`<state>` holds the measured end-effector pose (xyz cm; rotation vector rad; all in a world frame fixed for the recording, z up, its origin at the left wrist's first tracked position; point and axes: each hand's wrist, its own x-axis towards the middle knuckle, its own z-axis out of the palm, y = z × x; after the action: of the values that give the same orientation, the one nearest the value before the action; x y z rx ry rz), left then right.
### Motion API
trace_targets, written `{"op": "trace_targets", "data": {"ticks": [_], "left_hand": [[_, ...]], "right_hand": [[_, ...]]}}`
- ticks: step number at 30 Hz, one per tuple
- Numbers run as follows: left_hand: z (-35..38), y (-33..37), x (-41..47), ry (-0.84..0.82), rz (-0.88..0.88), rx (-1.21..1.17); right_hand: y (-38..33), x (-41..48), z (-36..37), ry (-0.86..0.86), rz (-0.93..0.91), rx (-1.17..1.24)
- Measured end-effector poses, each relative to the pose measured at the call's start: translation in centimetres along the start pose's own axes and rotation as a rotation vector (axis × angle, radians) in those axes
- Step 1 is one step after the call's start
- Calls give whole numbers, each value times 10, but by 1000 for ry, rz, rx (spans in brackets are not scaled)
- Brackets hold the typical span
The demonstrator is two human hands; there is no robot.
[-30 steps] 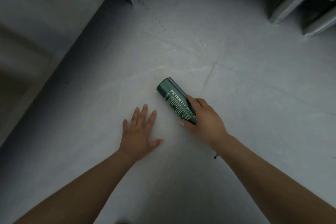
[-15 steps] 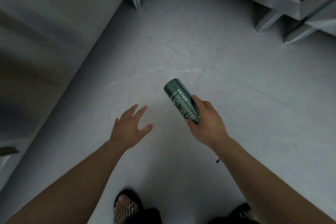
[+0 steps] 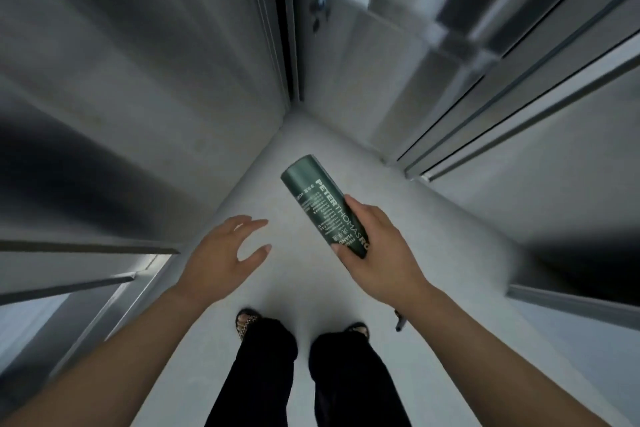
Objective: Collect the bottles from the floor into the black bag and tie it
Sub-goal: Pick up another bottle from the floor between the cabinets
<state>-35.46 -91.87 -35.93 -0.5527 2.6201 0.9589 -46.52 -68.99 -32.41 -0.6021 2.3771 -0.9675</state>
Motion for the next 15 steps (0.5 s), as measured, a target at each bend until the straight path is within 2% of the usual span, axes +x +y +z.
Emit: {"op": "trace_targets", "data": {"ticks": [7, 15], "left_hand": [[-139, 57, -91, 229, -37, 2], [-216, 29, -162, 439, -148, -73]], "right_hand": [[-141, -28, -45, 53, -104, 54], [-213, -20, -29, -55, -248, -15]]}}
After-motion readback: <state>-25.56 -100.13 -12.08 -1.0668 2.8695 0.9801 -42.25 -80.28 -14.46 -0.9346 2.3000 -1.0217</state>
